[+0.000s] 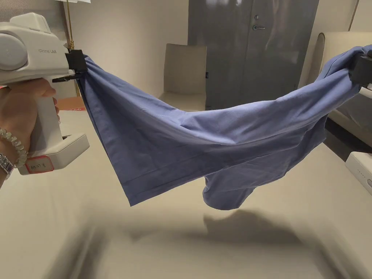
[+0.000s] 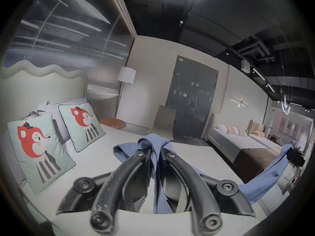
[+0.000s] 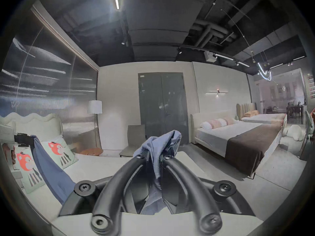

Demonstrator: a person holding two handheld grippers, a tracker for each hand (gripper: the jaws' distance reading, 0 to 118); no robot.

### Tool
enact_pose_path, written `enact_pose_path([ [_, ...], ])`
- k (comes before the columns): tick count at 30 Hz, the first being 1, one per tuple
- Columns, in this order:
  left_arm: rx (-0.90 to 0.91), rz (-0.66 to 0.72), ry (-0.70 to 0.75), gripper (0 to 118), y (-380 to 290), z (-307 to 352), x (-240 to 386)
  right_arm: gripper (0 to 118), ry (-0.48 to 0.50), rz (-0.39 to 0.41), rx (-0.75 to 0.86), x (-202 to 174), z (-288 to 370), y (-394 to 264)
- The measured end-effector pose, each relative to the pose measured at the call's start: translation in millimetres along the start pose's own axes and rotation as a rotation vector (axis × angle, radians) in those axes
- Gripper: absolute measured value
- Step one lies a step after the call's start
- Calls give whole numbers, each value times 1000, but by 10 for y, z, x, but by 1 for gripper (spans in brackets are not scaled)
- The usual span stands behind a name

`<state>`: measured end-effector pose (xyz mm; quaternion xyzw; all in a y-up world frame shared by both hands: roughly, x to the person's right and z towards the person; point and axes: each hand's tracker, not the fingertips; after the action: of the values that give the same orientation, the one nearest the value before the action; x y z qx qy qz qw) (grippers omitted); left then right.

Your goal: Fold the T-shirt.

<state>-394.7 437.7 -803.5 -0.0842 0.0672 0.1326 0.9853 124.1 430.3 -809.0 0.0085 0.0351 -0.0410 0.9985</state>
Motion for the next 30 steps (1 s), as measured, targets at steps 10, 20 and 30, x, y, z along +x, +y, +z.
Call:
enact_pose_path([
  [10,-165,11,41,7,-619,78,-305,10,0,-5,-123,131,326,-624],
  [20,-359,50,66,7,-1418,1093,-701,10,-19,-27,-284,321,1349,-1280],
  [30,-536,74,145,7,-2538,1972,-1012,10,-79,-88,-510,472,2346,-2122],
])
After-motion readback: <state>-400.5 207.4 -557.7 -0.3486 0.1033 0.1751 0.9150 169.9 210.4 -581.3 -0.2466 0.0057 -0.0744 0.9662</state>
